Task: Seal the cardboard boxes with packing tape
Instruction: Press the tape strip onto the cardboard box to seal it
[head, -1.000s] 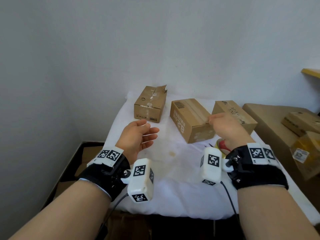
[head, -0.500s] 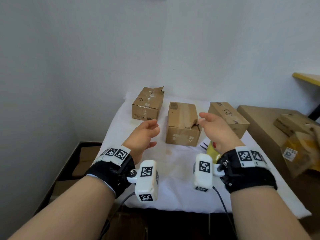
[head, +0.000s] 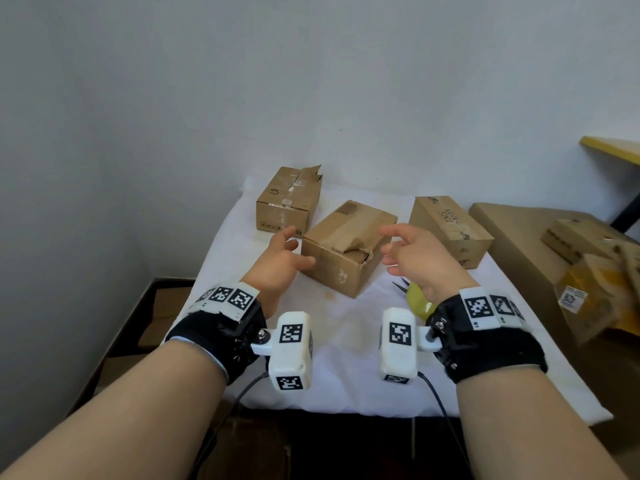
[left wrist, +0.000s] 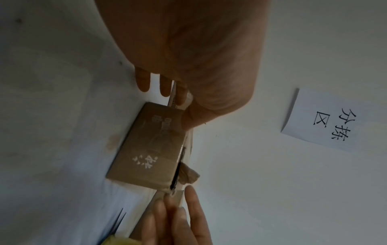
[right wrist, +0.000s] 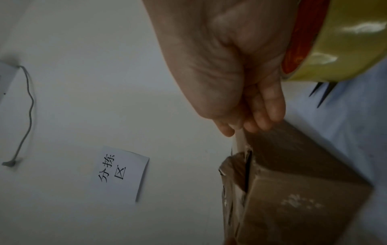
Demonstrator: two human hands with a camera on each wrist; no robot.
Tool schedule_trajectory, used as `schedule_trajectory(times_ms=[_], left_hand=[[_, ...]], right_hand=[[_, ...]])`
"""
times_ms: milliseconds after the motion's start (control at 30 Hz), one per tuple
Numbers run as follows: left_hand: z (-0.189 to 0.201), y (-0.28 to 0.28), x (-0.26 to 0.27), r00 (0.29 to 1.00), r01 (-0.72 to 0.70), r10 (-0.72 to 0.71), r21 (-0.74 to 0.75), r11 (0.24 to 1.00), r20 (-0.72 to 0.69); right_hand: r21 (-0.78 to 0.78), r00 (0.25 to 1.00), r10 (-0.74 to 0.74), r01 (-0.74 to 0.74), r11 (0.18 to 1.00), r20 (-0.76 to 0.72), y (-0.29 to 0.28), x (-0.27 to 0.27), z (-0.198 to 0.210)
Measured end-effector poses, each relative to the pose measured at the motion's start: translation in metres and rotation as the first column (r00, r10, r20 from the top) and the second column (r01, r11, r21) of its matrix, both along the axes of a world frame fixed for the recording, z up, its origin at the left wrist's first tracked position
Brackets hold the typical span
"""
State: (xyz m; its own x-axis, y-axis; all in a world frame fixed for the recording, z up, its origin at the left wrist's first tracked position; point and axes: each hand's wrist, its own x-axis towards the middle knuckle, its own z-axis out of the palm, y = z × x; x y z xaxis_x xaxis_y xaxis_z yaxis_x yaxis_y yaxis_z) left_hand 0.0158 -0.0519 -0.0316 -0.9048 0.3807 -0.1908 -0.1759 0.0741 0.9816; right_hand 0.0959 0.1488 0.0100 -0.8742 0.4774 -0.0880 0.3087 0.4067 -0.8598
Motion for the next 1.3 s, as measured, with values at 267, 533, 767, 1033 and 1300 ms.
schedule_trajectory(times_ms=[267,533,767,1033,1300], left_hand=[[0.001,-0.005,0.001,0.997,0.046,-0.046,0.003,0.999,-0.068],[0.000,-0.014,0.001,0.963,0.128,-0.184,-0.265,0.956,-0.197],[0.001,-0.028,-0.003,0.930,0.060,-0.189,-0.374,0.925,-0.317],[-0.002,-0.046,-0.005,0.912,0.123,-0.225,-0.293,0.948,-0.343],[-0.006,-0.048,-0.011,0.905,0.137,-0.187,-0.155,0.978,-0.382]], right_hand=[[0.034,0.984,0.118,-0.123,0.992,0.131,-0.026,-0.002,0.016],[0.020,0.918,0.269,-0.287,0.958,0.290,-0.057,-0.006,0.032],[0.123,0.925,0.342,-0.363,0.923,0.165,-0.054,-0.003,0.020],[0.259,0.915,0.393,-0.403,0.878,0.089,-0.060,-0.011,0.008],[0.268,0.909,0.411,-0.412,0.871,0.061,-0.064,-0.016,0.002]])
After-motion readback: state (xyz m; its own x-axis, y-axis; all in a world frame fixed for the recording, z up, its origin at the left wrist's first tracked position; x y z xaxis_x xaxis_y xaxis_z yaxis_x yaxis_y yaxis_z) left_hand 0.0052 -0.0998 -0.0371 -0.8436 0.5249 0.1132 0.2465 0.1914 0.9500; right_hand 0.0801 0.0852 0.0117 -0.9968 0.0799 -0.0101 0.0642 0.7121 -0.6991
